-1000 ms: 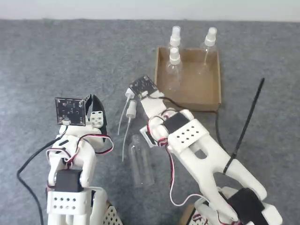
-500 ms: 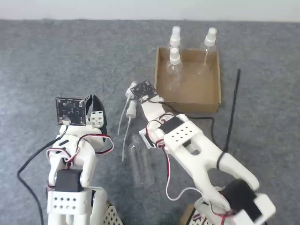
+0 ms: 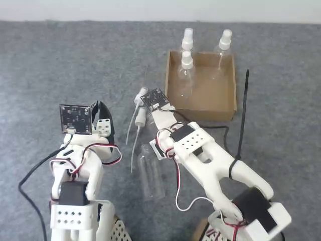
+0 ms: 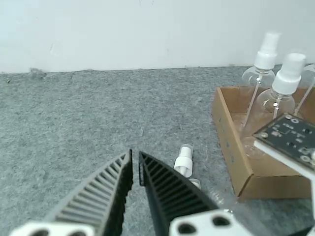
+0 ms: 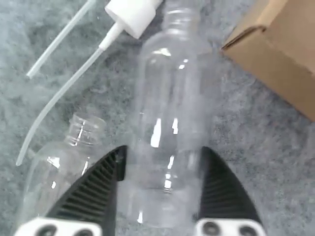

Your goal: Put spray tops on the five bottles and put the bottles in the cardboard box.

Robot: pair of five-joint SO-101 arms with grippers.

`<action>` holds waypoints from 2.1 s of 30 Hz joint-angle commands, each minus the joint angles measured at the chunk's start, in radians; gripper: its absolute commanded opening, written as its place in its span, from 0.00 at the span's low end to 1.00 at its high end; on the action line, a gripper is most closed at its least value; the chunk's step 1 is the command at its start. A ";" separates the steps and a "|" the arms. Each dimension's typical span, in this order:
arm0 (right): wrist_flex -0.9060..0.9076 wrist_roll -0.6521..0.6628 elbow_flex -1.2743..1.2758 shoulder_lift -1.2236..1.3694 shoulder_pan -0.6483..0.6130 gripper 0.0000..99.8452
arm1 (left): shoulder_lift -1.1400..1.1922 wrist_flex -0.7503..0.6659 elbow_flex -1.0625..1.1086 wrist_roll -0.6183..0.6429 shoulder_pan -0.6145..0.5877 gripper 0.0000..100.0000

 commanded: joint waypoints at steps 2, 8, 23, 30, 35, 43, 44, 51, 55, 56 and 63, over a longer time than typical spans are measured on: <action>0.168 -0.002 -0.077 -0.025 -0.005 0.01 | -0.015 -0.008 -0.004 0.011 -0.006 0.01; 0.455 0.183 -0.137 -0.150 0.002 0.01 | -0.014 -0.009 -0.004 0.011 -0.006 0.01; 0.725 0.753 -0.133 -0.611 0.852 0.01 | 0.594 0.031 -0.352 -0.041 0.002 0.01; 0.384 0.830 -0.014 -0.499 1.171 0.01 | 1.174 0.163 -0.825 -0.061 0.031 0.13; 0.229 0.858 0.002 -0.328 1.259 0.01 | 1.542 0.290 -1.182 -0.123 0.086 0.15; 0.153 0.925 0.002 -0.119 1.291 0.01 | 1.952 0.384 -1.621 -0.123 0.091 0.15; 0.153 0.934 0.002 -0.111 1.294 0.01 | 1.985 0.396 -1.662 -0.123 0.092 0.15; 0.153 0.951 0.002 -0.097 1.296 0.01 | 2.160 0.522 -1.903 -0.123 0.141 0.15; 0.153 0.951 0.002 -0.093 1.296 0.01 | 2.254 0.539 -1.956 -0.123 0.132 0.14; 0.153 0.951 0.005 -0.093 1.296 0.01 | 2.275 0.539 -1.965 -0.121 0.126 0.14; 0.154 0.951 0.005 -0.093 1.296 0.01 | 2.338 0.600 -2.031 -0.127 0.115 0.07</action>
